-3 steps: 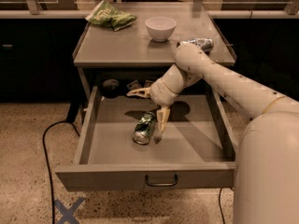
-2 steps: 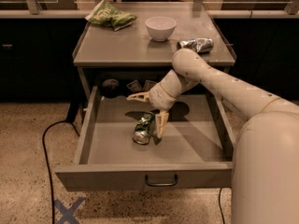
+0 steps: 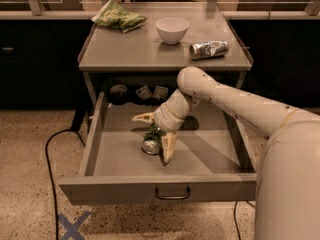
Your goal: Pick green can from middle drawer and place on counter
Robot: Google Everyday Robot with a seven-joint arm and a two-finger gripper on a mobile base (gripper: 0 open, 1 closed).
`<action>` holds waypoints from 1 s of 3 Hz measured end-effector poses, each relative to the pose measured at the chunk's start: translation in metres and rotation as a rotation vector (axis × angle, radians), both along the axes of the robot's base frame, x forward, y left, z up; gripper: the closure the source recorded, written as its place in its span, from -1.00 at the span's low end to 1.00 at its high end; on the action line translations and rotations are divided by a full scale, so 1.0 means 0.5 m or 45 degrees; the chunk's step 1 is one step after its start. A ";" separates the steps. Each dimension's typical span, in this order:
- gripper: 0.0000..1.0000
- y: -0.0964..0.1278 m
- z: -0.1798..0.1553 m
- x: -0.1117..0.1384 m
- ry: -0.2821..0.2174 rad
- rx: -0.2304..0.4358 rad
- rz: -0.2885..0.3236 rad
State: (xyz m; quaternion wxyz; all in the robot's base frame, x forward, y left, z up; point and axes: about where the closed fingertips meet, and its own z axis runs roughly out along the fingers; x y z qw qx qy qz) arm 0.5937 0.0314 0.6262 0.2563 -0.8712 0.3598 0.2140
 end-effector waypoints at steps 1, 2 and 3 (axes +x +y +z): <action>-0.64 0.001 -0.005 -0.004 0.007 -0.002 0.003; -0.17 0.001 -0.005 -0.004 0.007 -0.002 0.003; 0.30 0.001 -0.005 -0.005 0.007 -0.002 0.003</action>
Offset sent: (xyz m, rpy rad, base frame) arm -0.0022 0.0006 -0.0025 -0.0019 0.0052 0.0023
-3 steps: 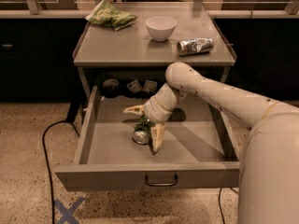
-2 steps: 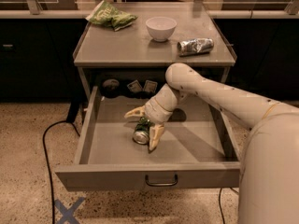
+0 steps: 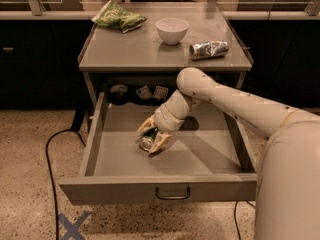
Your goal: Pick green can from middle drawer and place on counter
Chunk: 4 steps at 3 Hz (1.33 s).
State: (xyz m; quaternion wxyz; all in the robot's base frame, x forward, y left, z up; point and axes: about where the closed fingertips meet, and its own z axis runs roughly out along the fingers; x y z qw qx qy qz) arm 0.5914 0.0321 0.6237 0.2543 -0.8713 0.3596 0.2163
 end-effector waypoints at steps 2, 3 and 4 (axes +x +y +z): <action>1.00 0.002 0.065 -0.015 -0.049 0.158 -0.007; 1.00 0.000 0.228 -0.024 -0.178 0.318 0.042; 1.00 0.004 0.400 -0.033 -0.321 0.433 0.100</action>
Offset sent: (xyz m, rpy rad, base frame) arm -0.0158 -0.0038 0.0958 0.3252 -0.1151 -0.0174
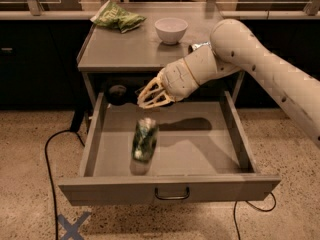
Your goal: Pick green can from middle drawer and place on counter
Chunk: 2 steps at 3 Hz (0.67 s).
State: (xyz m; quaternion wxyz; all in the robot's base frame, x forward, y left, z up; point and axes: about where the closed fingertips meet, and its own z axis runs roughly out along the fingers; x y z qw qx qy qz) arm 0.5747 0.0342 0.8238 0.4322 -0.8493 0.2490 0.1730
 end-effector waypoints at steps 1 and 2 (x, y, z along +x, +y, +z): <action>1.00 0.006 0.115 -0.008 -0.073 0.078 0.040; 1.00 0.006 0.223 -0.004 -0.142 0.078 0.067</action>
Offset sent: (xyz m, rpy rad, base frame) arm 0.0031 -0.0040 0.1828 0.0576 -0.1856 0.0685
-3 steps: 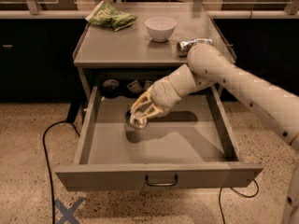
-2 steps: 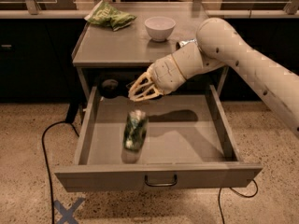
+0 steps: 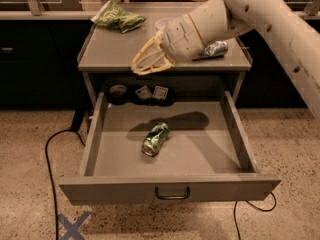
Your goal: Pick green can from middle drawer and place on counter
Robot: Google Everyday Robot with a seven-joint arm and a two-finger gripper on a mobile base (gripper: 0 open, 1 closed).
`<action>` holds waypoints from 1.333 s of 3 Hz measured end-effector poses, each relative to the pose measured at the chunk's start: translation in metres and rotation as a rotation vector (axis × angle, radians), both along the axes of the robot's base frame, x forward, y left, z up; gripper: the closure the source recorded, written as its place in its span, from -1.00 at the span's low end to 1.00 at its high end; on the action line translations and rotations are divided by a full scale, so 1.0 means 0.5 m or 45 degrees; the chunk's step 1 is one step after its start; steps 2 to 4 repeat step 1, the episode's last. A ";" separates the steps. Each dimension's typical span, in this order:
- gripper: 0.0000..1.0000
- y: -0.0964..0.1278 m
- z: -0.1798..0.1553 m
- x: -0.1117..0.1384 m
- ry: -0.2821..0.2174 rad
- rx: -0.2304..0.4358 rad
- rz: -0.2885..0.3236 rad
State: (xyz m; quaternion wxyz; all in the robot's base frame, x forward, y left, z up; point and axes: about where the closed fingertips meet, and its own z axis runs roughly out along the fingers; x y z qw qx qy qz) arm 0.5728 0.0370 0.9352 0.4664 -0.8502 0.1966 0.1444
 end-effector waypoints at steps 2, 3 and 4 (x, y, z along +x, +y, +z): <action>1.00 -0.003 0.018 0.005 -0.018 0.011 -0.002; 1.00 -0.003 0.018 0.005 -0.018 0.011 -0.002; 1.00 -0.003 0.018 0.005 -0.018 0.011 -0.002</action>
Offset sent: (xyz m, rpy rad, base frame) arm 0.0000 0.0000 0.0000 0.0000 0.0000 0.0000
